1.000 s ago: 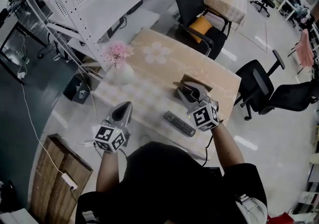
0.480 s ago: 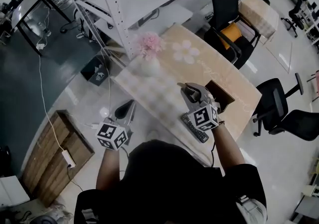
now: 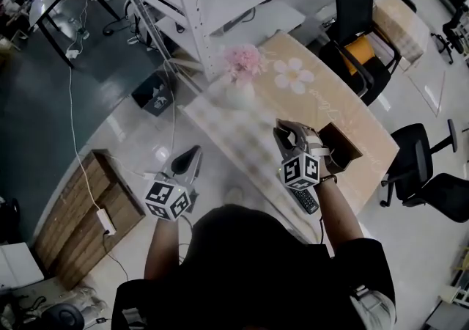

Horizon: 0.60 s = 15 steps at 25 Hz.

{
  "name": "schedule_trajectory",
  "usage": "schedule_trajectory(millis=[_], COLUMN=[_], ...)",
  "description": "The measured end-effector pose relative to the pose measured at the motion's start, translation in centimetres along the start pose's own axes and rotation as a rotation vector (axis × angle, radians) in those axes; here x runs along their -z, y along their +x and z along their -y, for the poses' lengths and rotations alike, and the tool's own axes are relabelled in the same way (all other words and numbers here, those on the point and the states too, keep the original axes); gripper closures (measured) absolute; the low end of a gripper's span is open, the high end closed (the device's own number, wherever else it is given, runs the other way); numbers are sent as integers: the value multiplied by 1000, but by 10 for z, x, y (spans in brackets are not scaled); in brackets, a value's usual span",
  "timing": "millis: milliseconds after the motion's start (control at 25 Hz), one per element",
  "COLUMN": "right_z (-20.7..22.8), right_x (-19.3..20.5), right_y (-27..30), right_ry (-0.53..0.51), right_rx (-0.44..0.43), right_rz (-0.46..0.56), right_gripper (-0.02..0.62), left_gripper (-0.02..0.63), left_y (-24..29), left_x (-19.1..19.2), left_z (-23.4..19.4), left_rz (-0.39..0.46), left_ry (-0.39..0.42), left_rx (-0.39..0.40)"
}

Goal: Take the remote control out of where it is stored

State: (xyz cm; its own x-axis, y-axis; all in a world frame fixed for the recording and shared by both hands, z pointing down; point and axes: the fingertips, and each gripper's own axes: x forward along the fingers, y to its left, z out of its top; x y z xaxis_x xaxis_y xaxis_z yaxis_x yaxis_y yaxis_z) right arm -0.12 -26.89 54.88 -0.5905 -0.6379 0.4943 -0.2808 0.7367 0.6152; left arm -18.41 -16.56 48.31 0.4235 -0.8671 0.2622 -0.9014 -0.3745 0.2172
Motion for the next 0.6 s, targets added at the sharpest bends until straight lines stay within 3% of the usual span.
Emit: schedule_trajectory(millis=[600], right_z=[-53], right_x=[-12], right_y=[53], right_ry=[-225], right_rx=[-128], right_rz=[-38], right_gripper=[499], left_gripper=[604], left_y=[-8], left_x=[17], left_z=[-37], left_rz=[-33], left_ry=[-42], left_rx=[-47])
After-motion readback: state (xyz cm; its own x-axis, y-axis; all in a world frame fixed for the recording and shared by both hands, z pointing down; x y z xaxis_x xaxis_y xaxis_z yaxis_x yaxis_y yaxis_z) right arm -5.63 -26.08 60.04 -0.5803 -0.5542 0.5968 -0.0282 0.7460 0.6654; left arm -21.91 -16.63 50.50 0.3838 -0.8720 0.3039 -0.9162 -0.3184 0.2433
